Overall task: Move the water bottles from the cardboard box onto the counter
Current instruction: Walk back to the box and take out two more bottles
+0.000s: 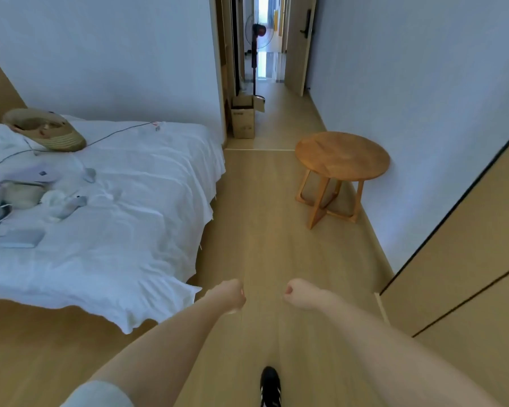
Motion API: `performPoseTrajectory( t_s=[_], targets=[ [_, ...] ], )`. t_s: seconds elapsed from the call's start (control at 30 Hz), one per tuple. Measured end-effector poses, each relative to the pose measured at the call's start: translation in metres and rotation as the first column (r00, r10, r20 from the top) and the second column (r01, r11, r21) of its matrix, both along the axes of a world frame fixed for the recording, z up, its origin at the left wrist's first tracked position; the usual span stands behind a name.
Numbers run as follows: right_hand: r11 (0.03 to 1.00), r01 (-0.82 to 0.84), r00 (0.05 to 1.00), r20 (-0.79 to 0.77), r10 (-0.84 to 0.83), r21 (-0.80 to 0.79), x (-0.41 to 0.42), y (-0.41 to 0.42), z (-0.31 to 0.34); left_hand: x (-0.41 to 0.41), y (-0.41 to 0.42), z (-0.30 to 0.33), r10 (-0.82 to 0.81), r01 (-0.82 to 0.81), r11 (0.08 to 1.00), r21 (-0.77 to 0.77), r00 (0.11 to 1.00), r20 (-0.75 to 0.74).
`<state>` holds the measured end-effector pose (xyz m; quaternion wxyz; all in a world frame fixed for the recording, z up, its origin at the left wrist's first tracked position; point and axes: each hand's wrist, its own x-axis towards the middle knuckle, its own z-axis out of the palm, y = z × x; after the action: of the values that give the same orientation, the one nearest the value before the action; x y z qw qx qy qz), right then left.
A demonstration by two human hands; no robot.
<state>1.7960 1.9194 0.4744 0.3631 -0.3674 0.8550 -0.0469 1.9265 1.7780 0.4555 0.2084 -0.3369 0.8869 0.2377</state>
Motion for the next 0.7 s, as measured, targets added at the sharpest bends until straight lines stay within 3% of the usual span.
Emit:
performPoseTrajectory(
  t_s=[0.4,0.7],
  targets=[
    [0.996,-0.080,0.996,-0.028,0.081,0.039,-0.234,-0.219,0.019,-0.224,-0.207,0.021,0.152,-0.152,0.988,0.018,0.988,0.000],
    [0.999,-0.013,1.000,-0.016,0.013,0.030,-0.413,-0.401,0.000,-0.411,-0.394,0.005,0.106,-0.107,0.994,0.039,0.994,0.012]
  ],
)
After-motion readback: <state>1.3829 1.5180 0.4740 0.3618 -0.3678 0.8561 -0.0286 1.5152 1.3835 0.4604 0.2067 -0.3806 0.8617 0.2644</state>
